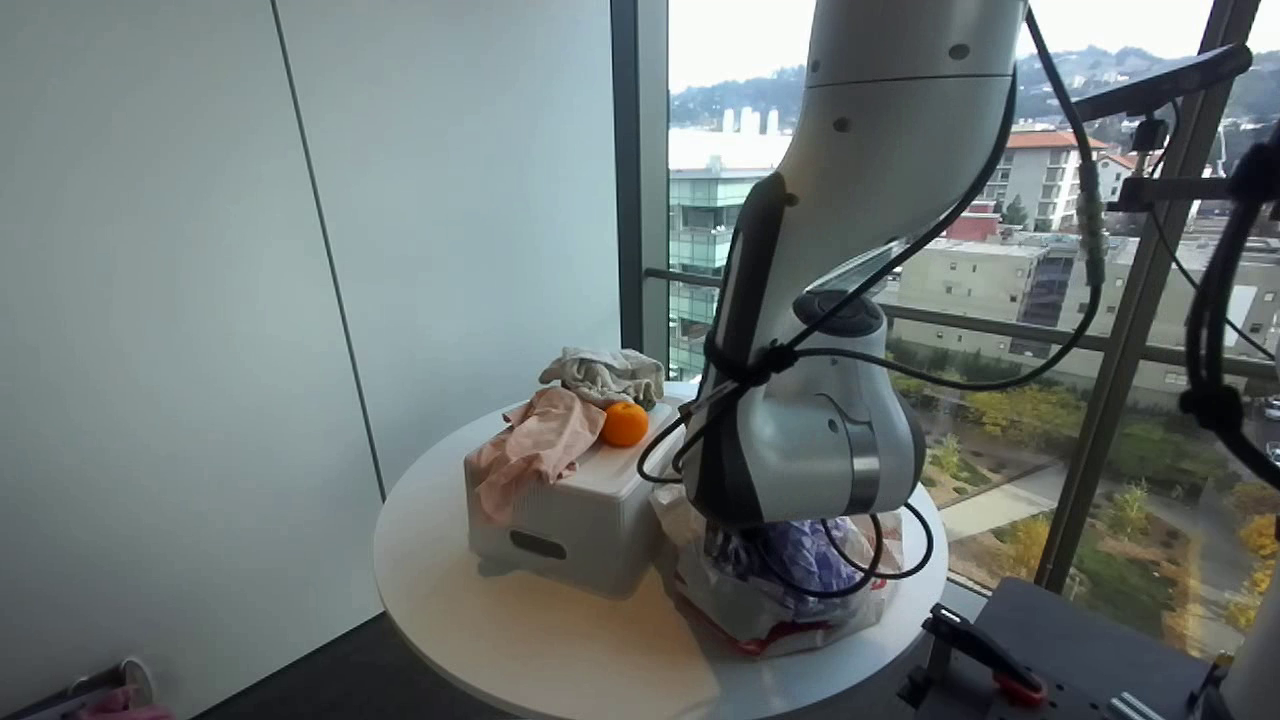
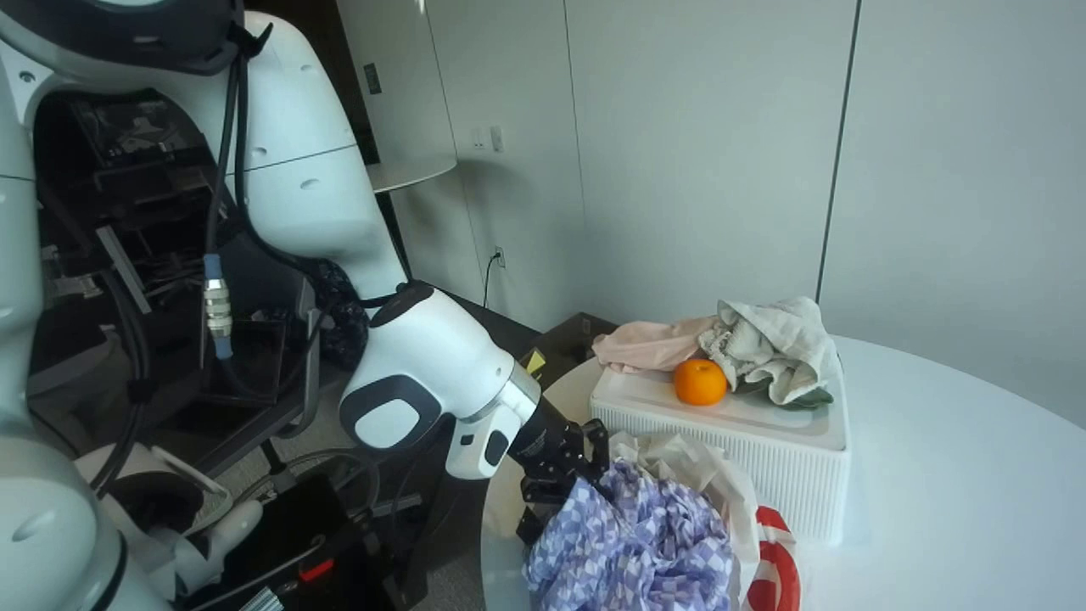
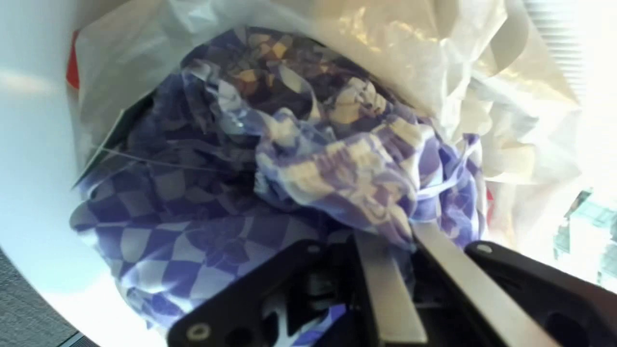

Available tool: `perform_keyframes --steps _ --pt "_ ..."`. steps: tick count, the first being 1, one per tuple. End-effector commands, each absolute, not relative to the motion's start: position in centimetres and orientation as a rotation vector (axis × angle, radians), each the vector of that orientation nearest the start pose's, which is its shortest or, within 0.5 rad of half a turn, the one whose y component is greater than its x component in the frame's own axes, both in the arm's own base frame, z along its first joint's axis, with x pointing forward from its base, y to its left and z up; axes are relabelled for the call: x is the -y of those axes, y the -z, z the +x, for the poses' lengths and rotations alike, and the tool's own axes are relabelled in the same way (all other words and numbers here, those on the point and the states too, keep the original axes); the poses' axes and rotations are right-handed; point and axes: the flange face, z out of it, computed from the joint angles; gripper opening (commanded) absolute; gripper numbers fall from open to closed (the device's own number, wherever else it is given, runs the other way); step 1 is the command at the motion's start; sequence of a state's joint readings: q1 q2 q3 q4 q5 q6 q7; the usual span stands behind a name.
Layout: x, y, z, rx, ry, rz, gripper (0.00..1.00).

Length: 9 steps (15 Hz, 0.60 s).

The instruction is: Put the blue and purple clothes in the plastic bag

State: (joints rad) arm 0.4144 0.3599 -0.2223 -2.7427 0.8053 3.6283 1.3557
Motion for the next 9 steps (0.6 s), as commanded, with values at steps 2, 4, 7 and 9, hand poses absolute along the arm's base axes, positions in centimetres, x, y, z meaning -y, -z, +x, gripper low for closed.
perform_keyframes --steps 2,4,7,9 --pt "1.1 -23.4 38.6 -2.224 0.931 -1.551 0.11" --pt "0.2 -24.1 39.5 -2.216 0.909 -1.542 0.11" --pt "0.7 -23.3 39.4 -2.261 0.833 -1.555 0.11" --pt "1.6 -21.8 39.3 -2.320 0.744 -1.559 0.11"
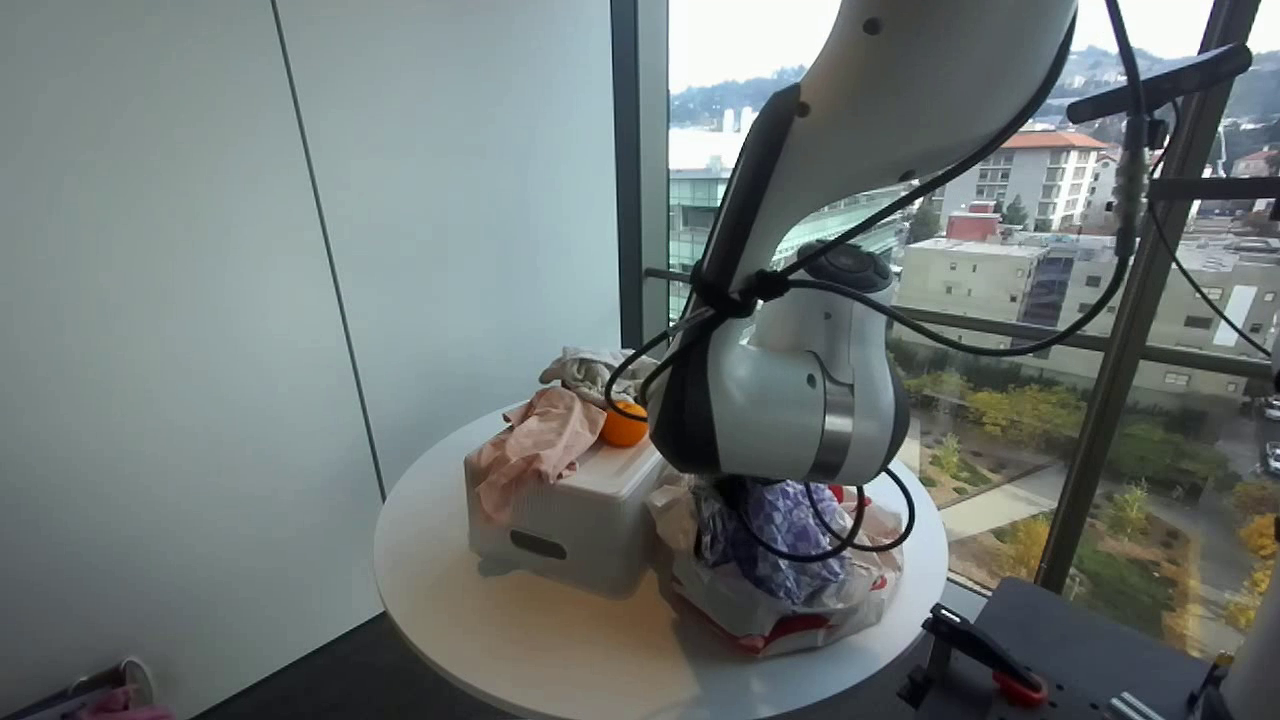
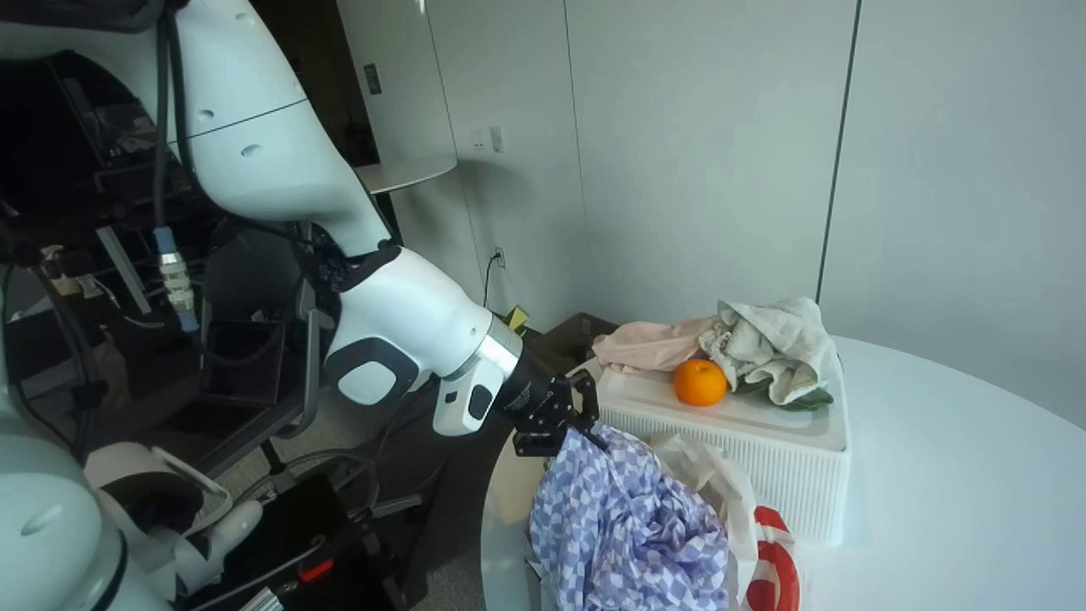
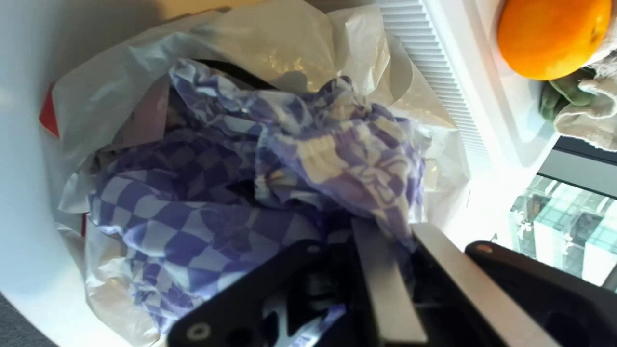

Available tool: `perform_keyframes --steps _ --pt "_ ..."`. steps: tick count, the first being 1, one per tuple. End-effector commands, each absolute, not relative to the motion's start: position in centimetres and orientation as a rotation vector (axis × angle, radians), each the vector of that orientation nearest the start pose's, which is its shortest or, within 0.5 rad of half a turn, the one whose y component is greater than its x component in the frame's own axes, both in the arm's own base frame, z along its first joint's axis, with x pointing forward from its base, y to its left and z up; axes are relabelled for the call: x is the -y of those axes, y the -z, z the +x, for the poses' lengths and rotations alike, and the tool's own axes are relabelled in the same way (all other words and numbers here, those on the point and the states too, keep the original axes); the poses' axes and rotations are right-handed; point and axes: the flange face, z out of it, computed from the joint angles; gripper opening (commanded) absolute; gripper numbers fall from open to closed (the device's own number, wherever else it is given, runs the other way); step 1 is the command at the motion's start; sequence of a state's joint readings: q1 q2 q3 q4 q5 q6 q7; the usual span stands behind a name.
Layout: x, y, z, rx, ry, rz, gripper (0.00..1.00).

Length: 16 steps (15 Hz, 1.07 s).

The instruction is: Put the blue and purple clothes in the plastic bag

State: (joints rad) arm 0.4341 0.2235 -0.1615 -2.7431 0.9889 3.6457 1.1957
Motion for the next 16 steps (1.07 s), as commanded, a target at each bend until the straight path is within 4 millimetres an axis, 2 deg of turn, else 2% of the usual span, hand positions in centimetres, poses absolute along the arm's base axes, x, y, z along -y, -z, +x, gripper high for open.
perform_keyframes --steps 1,3,8,11,14,16 --pt "2.2 -21.0 39.1 -2.353 0.699 -1.561 0.11" --pt "3.4 -19.7 39.3 -2.413 0.625 -1.546 0.11" --pt "6.4 -14.8 41.9 -2.546 0.413 -1.512 0.11" --pt "6.4 -10.2 43.2 -2.596 0.285 -1.549 0.11" --pt "6.8 -5.4 43.4 -2.642 0.214 -1.597 0.11" --pt "7.0 -3.1 43.4 -2.667 0.201 -1.618 0.10"
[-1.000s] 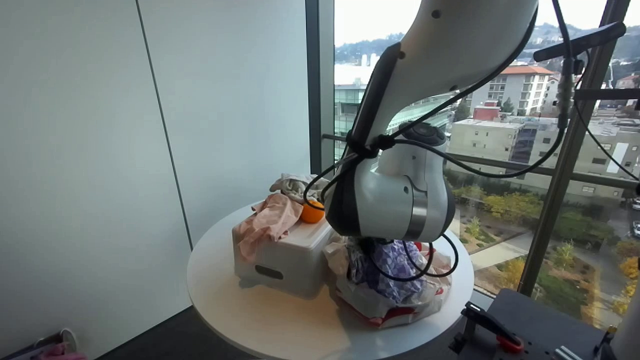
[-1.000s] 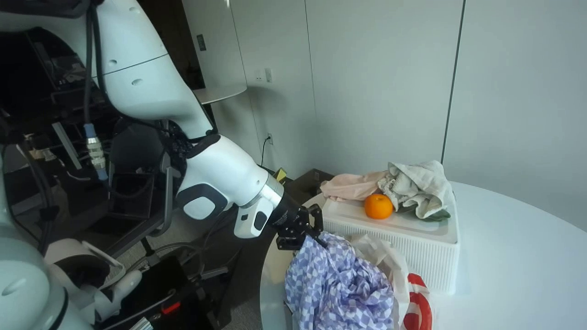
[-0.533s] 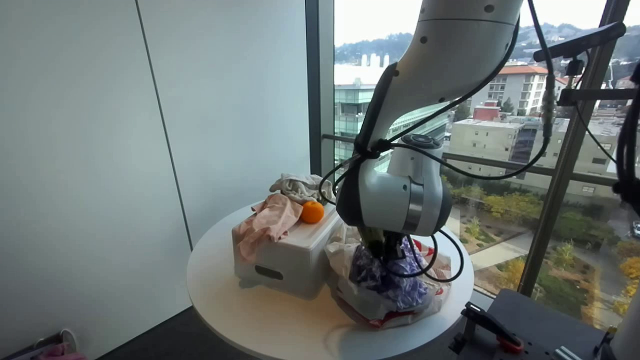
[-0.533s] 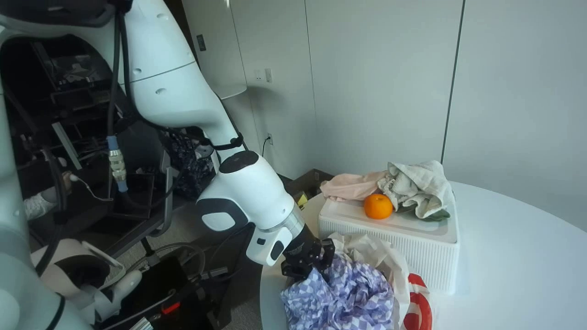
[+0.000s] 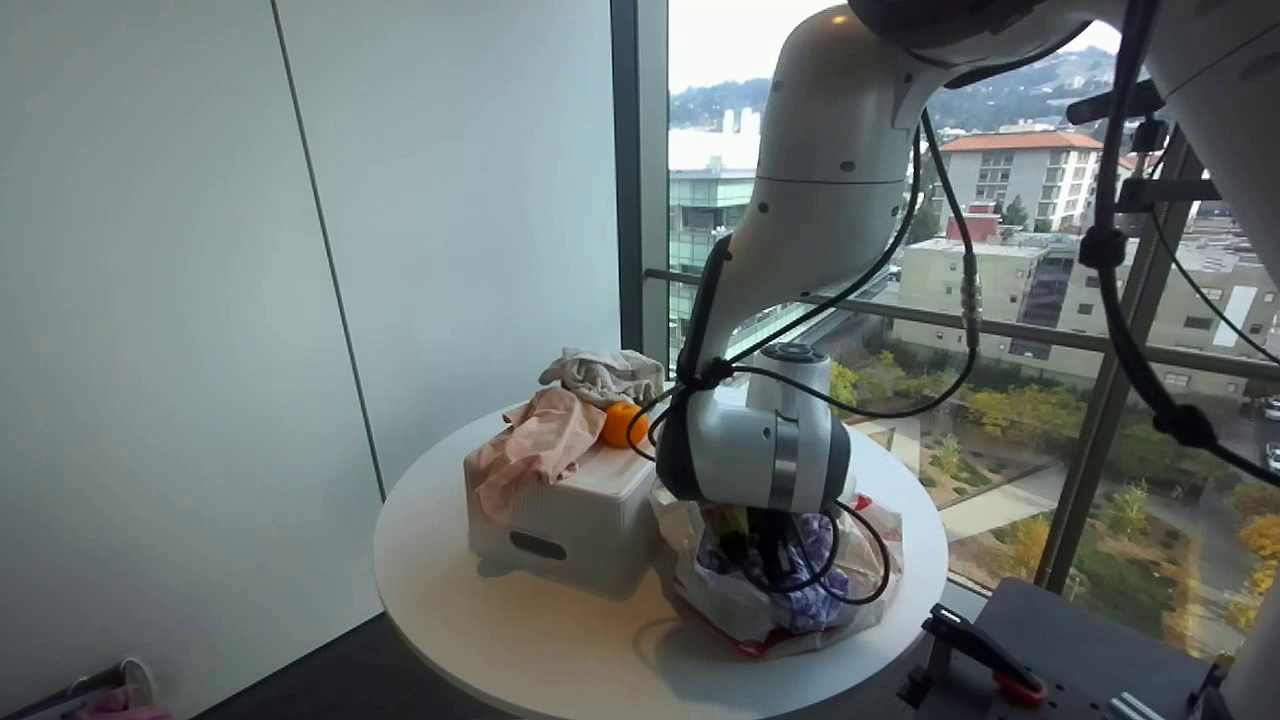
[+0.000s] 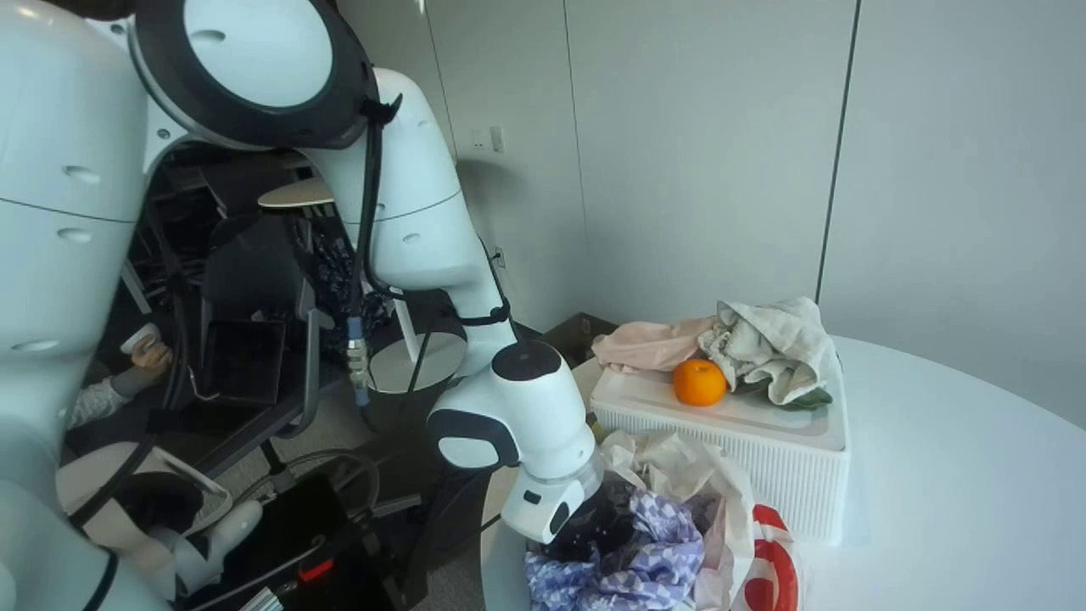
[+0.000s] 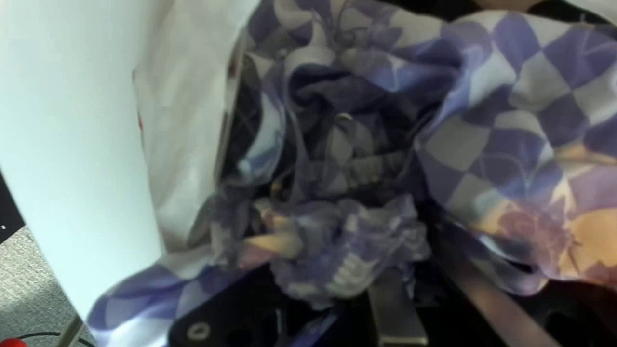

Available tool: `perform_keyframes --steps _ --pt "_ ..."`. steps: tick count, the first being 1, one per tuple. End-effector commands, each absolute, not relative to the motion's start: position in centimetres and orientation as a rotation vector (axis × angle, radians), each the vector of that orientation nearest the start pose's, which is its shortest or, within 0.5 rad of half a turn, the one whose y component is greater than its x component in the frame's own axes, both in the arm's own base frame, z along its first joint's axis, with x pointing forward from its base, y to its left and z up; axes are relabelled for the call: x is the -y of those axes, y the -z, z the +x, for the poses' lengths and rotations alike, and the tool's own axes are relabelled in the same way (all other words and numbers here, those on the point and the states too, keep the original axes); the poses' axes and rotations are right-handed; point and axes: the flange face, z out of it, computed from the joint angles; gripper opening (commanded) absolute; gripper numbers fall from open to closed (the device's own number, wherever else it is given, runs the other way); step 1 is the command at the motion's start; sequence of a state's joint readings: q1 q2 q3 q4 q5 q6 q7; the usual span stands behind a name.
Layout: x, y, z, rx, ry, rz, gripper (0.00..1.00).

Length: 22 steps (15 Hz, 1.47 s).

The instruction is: Put the blue and purple clothes in the plastic bag

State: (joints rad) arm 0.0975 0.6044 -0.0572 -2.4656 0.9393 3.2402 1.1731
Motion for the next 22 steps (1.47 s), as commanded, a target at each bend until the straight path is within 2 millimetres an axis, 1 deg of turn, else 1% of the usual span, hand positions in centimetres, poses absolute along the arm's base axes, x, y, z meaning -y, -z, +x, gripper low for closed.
perform_keyframes --steps 1,4,5,6,7,9,10,12,15,19,22 --pt "7.2 -3.0 43.4 -2.669 0.206 -1.621 0.10" --pt "7.2 -3.7 43.1 -2.660 0.209 -1.634 0.12" --pt "7.1 -4.2 43.0 -2.659 0.212 -1.641 0.37" --pt "7.0 -4.9 42.5 -2.661 0.228 -1.661 0.37" --pt "6.8 -5.8 42.1 -2.649 0.231 -1.674 0.40" --pt "6.2 -7.7 41.1 -2.630 0.276 -1.703 0.55" --pt "6.0 -8.6 40.3 -2.626 0.276 -1.725 0.63" --pt "5.7 -10.0 39.0 -2.616 0.308 -1.752 0.79" --pt "5.2 -12.6 37.5 -2.584 0.355 -1.769 0.99" --pt "4.6 -15.5 36.4 -2.530 0.381 -1.793 1.00" --pt "4.5 -17.6 36.6 -2.493 0.424 -1.767 1.00"
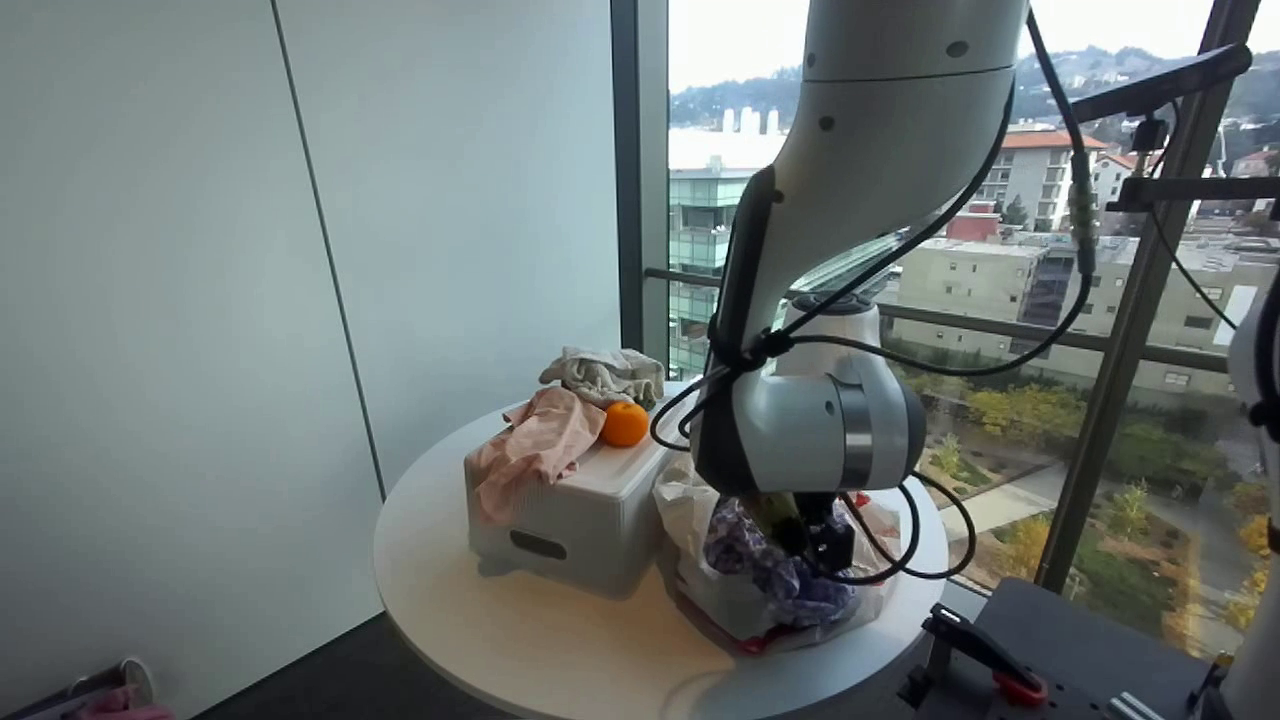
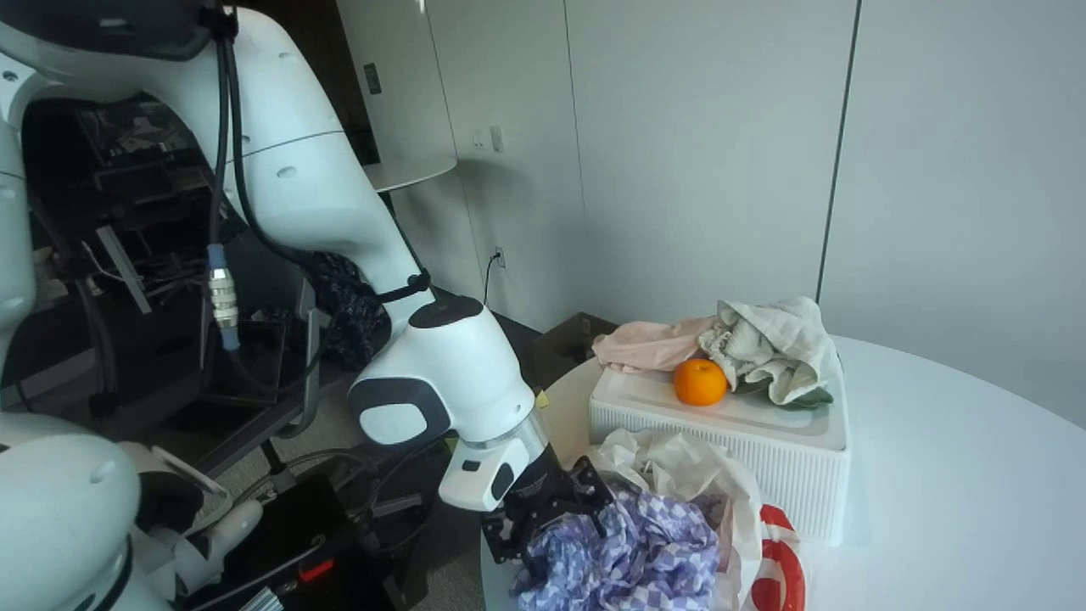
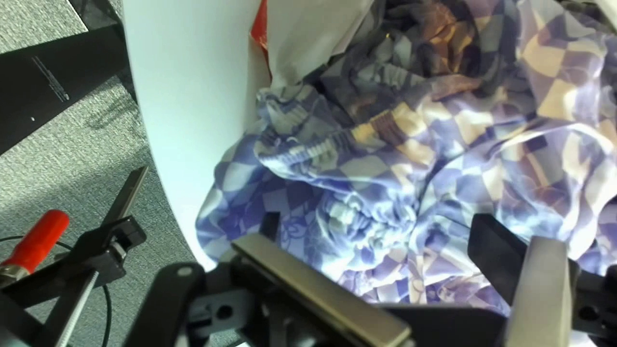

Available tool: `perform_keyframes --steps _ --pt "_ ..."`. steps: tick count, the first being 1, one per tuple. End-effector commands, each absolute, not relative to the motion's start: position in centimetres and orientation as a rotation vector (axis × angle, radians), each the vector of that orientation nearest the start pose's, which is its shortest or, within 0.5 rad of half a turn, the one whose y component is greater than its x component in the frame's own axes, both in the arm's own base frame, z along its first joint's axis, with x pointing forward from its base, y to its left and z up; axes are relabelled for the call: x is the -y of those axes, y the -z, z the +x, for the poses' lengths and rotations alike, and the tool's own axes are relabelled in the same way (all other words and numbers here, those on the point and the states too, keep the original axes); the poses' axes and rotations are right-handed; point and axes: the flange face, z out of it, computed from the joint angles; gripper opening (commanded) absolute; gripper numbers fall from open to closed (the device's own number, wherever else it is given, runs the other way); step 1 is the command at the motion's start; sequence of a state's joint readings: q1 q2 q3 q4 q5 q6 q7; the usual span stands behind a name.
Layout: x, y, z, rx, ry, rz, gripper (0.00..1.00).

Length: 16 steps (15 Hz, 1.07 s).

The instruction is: Put the blue and purple clothes in the plastic bag

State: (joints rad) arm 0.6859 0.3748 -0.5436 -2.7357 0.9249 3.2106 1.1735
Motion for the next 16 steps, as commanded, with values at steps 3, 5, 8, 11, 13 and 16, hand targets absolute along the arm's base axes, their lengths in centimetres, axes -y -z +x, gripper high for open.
perform_keyframes --steps 3,5,8,11,13,16 --pt "4.8 -18.7 38.2 -2.478 0.474 -1.766 1.00" --pt "5.4 -19.1 38.3 -2.499 0.519 -1.785 1.00" --pt "6.0 -20.4 38.5 -2.534 0.579 -1.775 1.00" --pt "6.2 -22.3 38.5 -2.597 0.577 -1.812 1.00" --pt "6.0 -24.3 38.3 -2.641 0.515 -1.848 1.00" --pt "6.2 -24.0 38.1 -2.657 0.399 -1.887 1.00"
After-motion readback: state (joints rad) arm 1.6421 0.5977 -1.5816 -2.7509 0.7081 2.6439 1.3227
